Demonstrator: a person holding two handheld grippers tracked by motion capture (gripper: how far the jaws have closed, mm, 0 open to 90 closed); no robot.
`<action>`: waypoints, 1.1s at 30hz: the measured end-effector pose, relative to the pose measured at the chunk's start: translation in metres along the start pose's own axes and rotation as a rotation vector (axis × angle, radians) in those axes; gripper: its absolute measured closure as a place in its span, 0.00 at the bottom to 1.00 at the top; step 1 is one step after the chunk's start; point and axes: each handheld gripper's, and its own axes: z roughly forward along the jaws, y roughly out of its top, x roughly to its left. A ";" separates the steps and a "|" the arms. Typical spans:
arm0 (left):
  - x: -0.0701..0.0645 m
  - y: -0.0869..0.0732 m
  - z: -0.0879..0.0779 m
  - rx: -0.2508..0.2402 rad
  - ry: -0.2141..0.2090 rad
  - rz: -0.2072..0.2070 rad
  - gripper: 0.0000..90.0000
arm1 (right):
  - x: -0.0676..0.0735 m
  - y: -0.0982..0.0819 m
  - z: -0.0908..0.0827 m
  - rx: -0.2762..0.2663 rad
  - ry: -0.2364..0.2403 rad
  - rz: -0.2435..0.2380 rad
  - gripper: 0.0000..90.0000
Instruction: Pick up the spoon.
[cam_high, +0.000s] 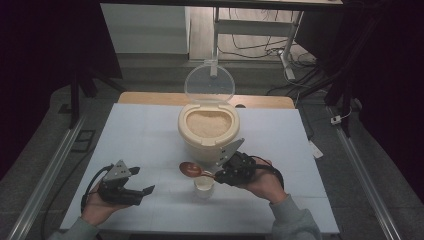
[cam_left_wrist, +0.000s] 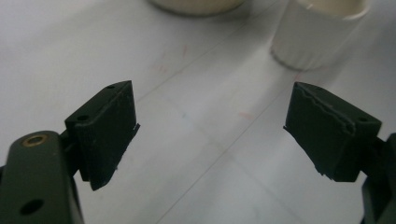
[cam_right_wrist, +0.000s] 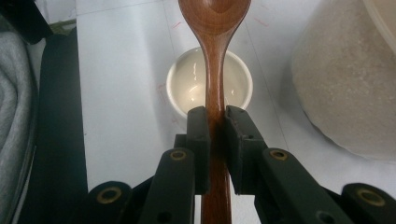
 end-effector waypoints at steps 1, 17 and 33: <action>-0.003 0.005 -0.001 -0.005 -0.005 0.014 0.19 | 0.000 0.000 -0.001 0.004 0.000 0.001 0.89; -0.041 0.066 0.009 0.004 -0.086 0.182 0.22 | 0.001 0.001 0.003 -0.005 0.004 -0.004 0.89; -0.077 0.119 0.051 0.133 -0.170 0.394 0.37 | 0.009 0.008 0.006 -0.007 0.015 -0.046 0.89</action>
